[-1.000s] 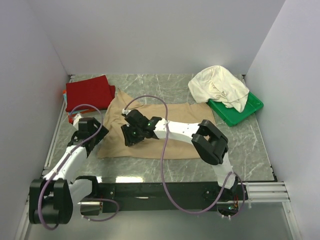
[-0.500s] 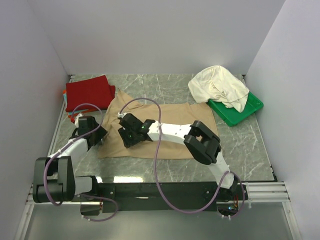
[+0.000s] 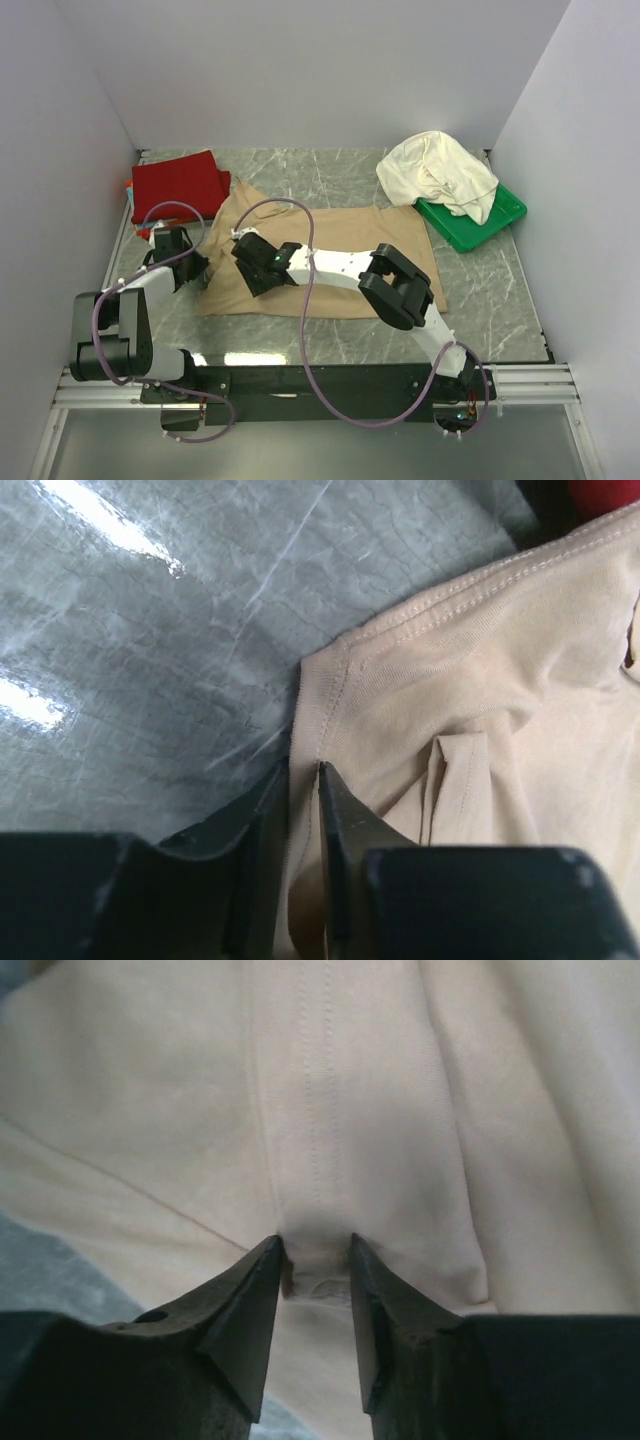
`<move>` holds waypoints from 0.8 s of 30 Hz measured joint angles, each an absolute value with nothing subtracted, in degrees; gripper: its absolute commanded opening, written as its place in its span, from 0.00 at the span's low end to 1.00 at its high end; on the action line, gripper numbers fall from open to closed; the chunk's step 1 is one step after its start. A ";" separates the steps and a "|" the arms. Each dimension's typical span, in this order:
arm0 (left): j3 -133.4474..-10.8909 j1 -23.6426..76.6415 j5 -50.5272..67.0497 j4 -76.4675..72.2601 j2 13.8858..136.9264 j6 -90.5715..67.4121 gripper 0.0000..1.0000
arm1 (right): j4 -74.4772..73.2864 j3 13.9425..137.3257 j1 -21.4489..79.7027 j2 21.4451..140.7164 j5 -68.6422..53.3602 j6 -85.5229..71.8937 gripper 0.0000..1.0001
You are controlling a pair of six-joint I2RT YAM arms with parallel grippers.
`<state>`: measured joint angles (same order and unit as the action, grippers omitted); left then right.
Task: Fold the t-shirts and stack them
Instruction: Fold the tshirt
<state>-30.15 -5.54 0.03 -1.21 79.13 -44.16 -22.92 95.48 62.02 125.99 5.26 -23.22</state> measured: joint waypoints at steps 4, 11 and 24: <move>-30.48 -5.98 0.16 -1.17 79.72 -43.55 0.10 | -23.49 96.27 62.02 126.63 6.00 -23.29 0.35; -32.91 -6.72 0.84 -1.06 82.26 -41.98 0.01 | -24.77 96.90 62.02 126.85 7.16 -23.62 0.16; -35.11 -7.70 0.84 0.27 83.05 -38.09 0.01 | -26.39 97.58 61.89 126.78 7.51 -25.28 0.11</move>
<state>-35.11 -7.70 0.84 0.27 83.05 -38.09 -26.39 97.58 61.89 126.78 7.51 -25.28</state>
